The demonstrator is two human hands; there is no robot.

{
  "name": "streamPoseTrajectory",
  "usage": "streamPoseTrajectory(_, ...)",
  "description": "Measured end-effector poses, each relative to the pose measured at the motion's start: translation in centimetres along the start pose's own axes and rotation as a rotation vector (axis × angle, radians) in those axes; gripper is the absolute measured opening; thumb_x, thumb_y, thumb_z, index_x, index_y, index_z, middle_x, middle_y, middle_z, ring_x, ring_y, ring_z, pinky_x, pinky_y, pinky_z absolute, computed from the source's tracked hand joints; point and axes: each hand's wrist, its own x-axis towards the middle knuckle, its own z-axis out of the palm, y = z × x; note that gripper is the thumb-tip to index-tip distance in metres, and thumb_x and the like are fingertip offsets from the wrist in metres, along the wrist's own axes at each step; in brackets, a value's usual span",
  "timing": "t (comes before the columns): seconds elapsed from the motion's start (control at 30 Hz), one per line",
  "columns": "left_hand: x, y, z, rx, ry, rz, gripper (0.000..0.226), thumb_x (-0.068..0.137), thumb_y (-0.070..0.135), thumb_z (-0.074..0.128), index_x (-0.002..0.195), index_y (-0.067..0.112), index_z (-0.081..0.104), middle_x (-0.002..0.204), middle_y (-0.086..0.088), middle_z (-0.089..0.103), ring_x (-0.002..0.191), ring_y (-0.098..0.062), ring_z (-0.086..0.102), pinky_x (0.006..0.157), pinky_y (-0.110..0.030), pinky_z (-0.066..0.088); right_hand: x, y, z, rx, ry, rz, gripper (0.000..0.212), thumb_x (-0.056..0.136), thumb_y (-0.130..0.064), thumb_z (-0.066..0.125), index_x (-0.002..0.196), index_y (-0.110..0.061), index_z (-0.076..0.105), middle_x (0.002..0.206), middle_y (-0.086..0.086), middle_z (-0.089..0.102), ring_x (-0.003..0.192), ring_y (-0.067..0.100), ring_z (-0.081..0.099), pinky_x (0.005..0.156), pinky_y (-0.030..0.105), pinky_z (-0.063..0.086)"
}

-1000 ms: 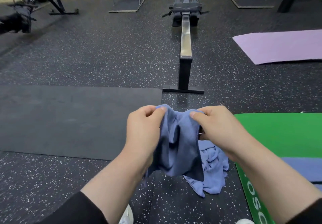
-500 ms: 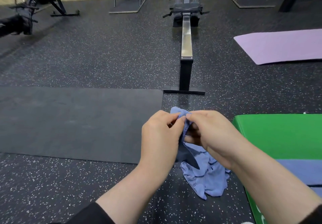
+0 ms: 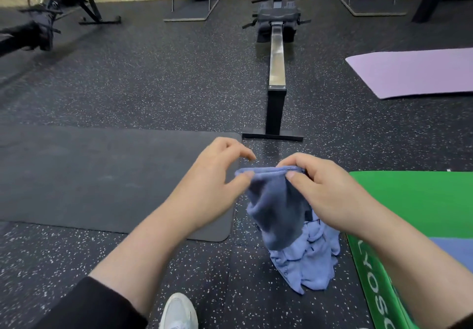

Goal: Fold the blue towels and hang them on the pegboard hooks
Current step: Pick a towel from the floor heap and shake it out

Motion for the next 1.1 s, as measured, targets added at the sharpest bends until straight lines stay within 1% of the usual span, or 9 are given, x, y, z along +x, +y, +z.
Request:
streamPoseTrajectory(0.1,-0.6,0.2,1.0,0.012,-0.082,0.011,0.015,0.093,0.038,0.064,0.108,0.037,0.064,0.125,0.018,0.048,0.122,0.000,0.047,0.101,-0.015,0.031,-0.2,0.1,-0.5,-0.033,-0.034,-0.022,0.022,0.100,-0.011,0.052,0.097,-0.026,0.067,0.075,-0.030,0.063,0.071,-0.007,0.055,0.064,0.011,0.038)
streamPoseTrajectory(0.3,-0.7,0.0,1.7,0.040,-0.157,-0.018,0.012,0.091,0.038,0.069,0.102,0.033,0.065,0.123,0.018,0.051,0.118,-0.006,0.049,0.104,-0.027,0.038,-0.5,0.2,-1.7,-0.043,-0.012,-0.036,0.023,0.100,-0.013,0.053,0.096,-0.030,0.067,0.088,-0.021,0.068,0.079,-0.004,0.058,0.072,0.014,0.042)
streamPoseTrajectory(0.43,-1.1,-0.6,1.4,0.221,-0.256,-0.087,0.018,0.096,0.048,0.059,0.104,0.035,0.069,0.127,0.016,0.052,0.118,-0.012,0.049,0.102,-0.038,0.042,-1.0,0.4,-2.5,-0.033,-0.020,-0.020,0.023,0.102,-0.015,0.052,0.096,-0.031,0.067,0.087,-0.010,0.070,0.084,0.011,0.062,0.082,0.032,0.047)
streamPoseTrajectory(0.5,-1.2,-0.4,1.1,0.288,-0.222,-0.102,0.020,0.097,0.051,0.055,0.099,0.036,0.069,0.122,0.016,0.055,0.113,-0.012,0.052,0.097,-0.038,0.045,-1.0,0.9,-2.7,-0.071,-0.016,0.001,0.021,0.101,-0.017,0.052,0.097,-0.030,0.068,0.087,-0.008,0.071,0.086,0.014,0.063,0.084,0.036,0.048)
streamPoseTrajectory(0.6,-1.6,0.0,0.7,0.295,-0.123,-0.052,0.025,0.096,0.049,0.059,0.083,0.029,0.066,0.110,0.016,0.059,0.099,-0.009,0.054,0.088,-0.032,0.044,-1.3,1.7,-2.7,-0.181,-0.047,0.058,0.017,0.102,-0.022,0.053,0.096,-0.031,0.067,0.081,-0.013,0.068,0.077,0.001,0.059,0.076,0.023,0.045)
streamPoseTrajectory(0.73,-2.0,0.7,-0.2,0.208,0.048,0.041,0.023,0.092,0.034,0.070,0.075,0.020,0.063,0.087,0.009,0.062,0.081,-0.010,0.054,0.076,-0.030,0.040,-1.9,1.6,-2.9,-0.243,0.017,0.051,0.015,0.101,-0.024,0.053,0.092,-0.028,0.065,0.072,-0.010,0.064,0.068,0.002,0.055,0.065,0.018,0.040)
streamPoseTrajectory(0.93,-2.6,0.8,-1.1,0.120,0.135,-0.067,0.023,0.084,0.028,0.079,0.072,0.023,0.060,0.061,0.013,0.055,0.062,-0.003,0.049,0.056,-0.015,0.034,-2.2,0.9,-2.2,-0.230,0.042,0.028,0.018,0.101,-0.021,0.055,0.086,-0.028,0.063,0.063,-0.015,0.059,0.061,-0.004,0.051,0.059,0.011,0.037)
streamPoseTrajectory(1.03,-2.7,1.1,-1.6,-0.081,0.204,-0.112,0.027,0.087,0.023,0.076,0.082,0.029,0.050,0.063,0.016,0.055,0.060,-0.001,0.046,0.056,-0.015,0.035,-2.3,0.1,-2.0,-0.133,0.115,-0.004,0.016,0.100,-0.022,0.055,0.089,-0.026,0.065,0.065,-0.012,0.060,0.060,0.000,0.049,0.060,0.015,0.038)
streamPoseTrajectory(1.1,-2.7,1.5,-2.0,-0.322,0.216,-0.133,0.033,0.087,0.020,0.077,0.103,0.036,0.053,0.070,0.017,0.057,0.066,-0.001,0.051,0.066,-0.014,0.041,-2.3,-0.5,-2.0,0.014,0.155,-0.015,0.016,0.099,-0.023,0.054,0.089,-0.026,0.066,0.072,-0.005,0.064,0.065,0.004,0.052,0.071,0.029,0.047)
